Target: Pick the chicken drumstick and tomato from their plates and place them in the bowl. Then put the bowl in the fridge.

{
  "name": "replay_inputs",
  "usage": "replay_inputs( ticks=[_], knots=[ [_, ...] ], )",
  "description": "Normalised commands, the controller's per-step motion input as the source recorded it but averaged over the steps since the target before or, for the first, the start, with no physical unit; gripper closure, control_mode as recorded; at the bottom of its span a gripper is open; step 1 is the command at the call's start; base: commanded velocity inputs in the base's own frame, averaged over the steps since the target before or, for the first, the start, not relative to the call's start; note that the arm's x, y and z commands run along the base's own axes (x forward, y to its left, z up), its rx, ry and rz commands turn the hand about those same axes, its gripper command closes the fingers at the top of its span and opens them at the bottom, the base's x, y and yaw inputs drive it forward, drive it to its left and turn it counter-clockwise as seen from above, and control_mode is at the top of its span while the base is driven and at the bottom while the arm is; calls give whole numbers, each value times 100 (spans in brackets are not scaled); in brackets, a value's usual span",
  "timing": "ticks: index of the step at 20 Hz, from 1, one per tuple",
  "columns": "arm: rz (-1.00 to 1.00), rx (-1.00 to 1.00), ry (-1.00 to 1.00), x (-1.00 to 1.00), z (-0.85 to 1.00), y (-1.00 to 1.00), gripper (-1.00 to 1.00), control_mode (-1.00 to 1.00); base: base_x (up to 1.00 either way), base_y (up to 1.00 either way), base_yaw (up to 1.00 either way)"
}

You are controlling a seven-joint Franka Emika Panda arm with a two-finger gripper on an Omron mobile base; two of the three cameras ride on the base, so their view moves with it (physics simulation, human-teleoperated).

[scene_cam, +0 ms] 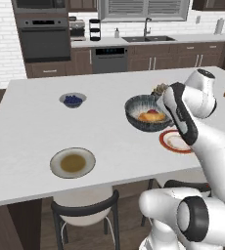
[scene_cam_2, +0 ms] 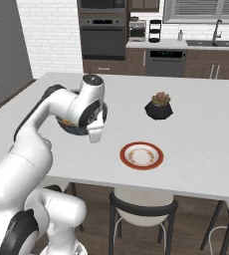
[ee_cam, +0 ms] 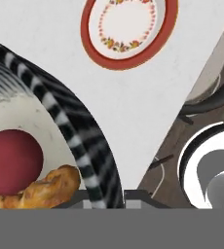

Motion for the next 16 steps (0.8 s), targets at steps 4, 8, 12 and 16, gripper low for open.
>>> replay_inputs(
  ticks=[4,8,12,16],
  knots=[
    [-8,0,-23,-100,47,0,100,-100,0,0,0],
    [-1,0,-14,-100,33,0,100,-100,0,0,0],
    [-1,0,-15,-100,28,0,100,-100,0,0,0],
    [0,-2,-17,-97,1,0,100,-100,0,0,0]
  ],
)
